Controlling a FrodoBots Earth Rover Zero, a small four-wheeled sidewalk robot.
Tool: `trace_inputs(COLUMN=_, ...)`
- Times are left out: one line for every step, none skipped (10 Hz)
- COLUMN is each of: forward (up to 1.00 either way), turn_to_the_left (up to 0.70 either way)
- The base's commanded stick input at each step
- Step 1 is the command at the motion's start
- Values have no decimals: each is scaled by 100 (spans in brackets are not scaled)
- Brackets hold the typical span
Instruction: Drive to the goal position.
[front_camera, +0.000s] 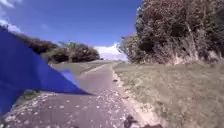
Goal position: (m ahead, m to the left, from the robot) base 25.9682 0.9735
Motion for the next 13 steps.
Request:
trace_inputs(forward=100, turn_to_the_left=40)
trace_inputs(forward=100, turn_to_the_left=40)
trace_inputs(forward=100, turn_to_the_left=40)
trace_inputs(forward=100, turn_to_the_left=40)
trace_inputs(forward=100, turn_to_the_left=40)
trace_inputs(forward=100, turn_to_the_left=40)
trace_inputs(forward=100, turn_to_the_left=35)
trace_inputs(forward=100, turn_to_the_left=18)
trace_inputs(forward=100, turn_to_the_left=0)
trace_inputs(forward=100, turn_to_the_left=0)
trace_inputs(forward=100, turn_to_the_left=0)
trace_inputs(forward=100, turn_to_the_left=-6)
trace_inputs(forward=100, turn_to_the_left=-14)
